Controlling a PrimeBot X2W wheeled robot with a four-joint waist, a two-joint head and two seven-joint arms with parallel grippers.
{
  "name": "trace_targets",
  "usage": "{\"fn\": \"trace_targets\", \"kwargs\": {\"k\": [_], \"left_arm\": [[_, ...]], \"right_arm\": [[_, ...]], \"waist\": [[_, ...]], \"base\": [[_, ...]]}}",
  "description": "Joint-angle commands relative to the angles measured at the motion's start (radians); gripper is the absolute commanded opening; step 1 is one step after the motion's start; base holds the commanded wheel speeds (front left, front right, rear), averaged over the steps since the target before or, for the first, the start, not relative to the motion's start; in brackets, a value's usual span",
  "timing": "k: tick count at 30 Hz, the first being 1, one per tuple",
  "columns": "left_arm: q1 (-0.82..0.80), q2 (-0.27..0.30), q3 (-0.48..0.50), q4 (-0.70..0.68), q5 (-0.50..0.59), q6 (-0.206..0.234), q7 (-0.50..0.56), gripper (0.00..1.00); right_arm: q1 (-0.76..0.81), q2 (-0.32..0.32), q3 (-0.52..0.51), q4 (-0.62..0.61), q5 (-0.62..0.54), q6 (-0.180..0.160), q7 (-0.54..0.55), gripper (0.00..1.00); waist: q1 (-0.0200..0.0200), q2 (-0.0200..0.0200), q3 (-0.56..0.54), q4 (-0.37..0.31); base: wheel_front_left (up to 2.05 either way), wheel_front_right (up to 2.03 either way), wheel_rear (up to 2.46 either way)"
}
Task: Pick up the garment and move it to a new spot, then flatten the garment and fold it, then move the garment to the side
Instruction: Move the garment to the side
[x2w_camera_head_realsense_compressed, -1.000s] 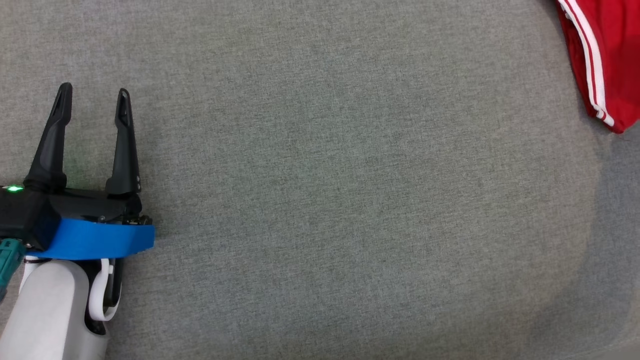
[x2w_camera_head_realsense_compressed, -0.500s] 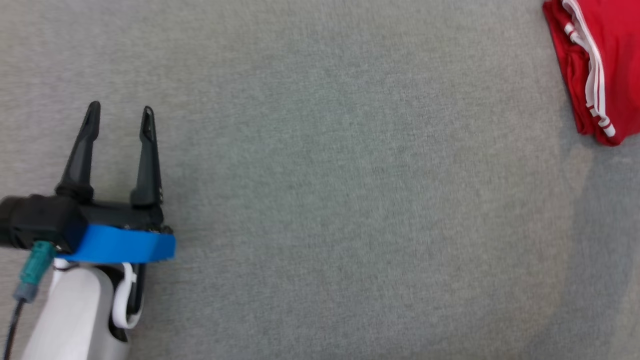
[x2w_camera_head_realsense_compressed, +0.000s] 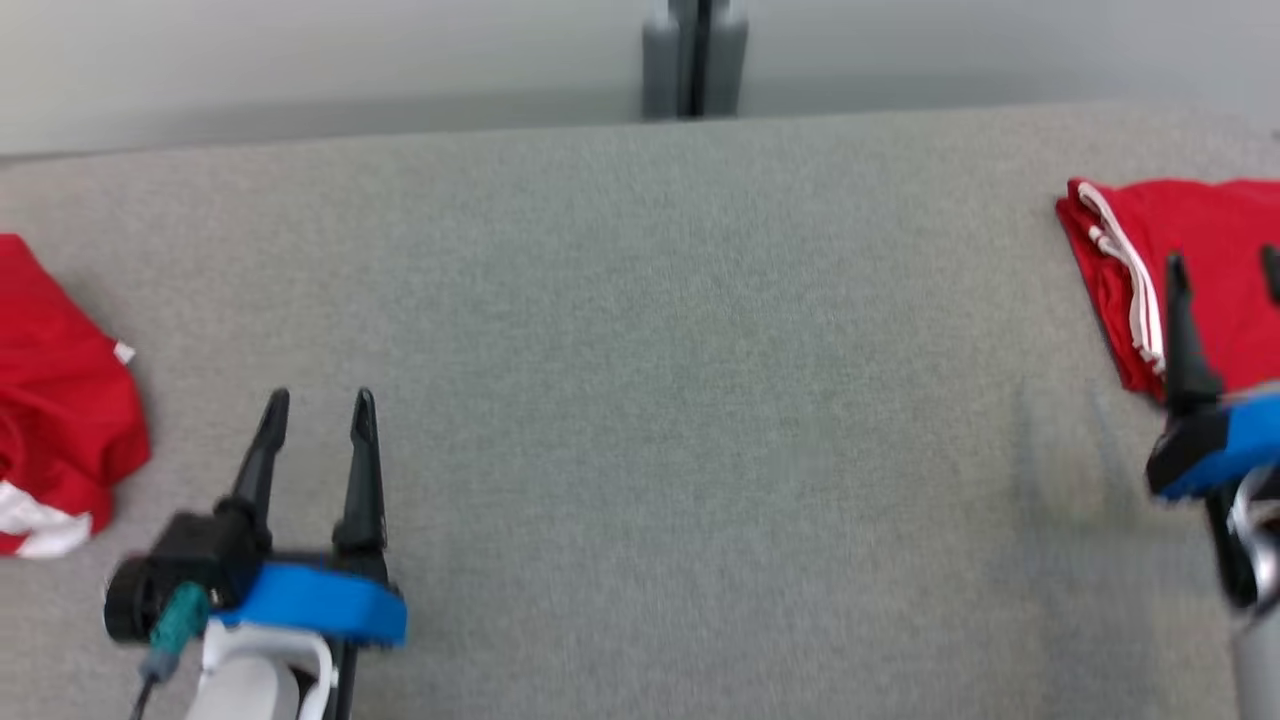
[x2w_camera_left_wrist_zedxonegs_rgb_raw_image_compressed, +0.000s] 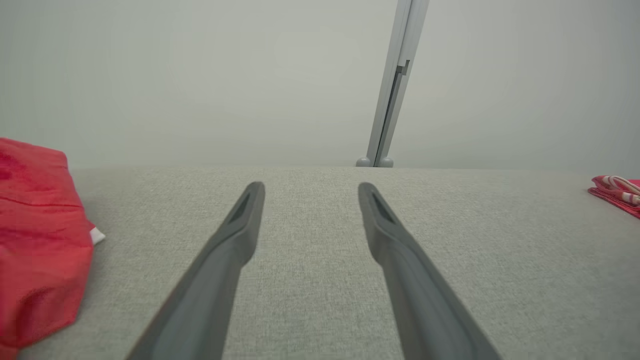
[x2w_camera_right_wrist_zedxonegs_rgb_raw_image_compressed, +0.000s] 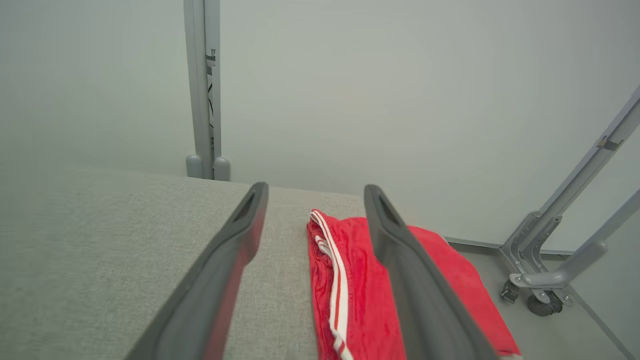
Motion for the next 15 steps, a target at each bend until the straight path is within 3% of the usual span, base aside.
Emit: {"fn": "trace_targets", "kwargs": {"k": [1,15], "left_arm": [[0.01,-0.002,0.007,0.003,0.0,-0.003,-0.004,1.0],[0.138,-0.034,0.068,0.064,0.013,-0.009,-0.005,1.0]], "right_arm": [[0.032,0.011,0.004,-0.016,0.012,0.0,-0.005,1.0],[0.365,0.159,0.042,-0.235,0.079,0.0,0.004,1.0]], "waist": [[0.0003,0.0003,-0.028,-0.012],[0.0003,0.0003,-0.186,0.019]], "base": [[0.0,0.0,0.0],[0.0,0.0,0.0]]}}
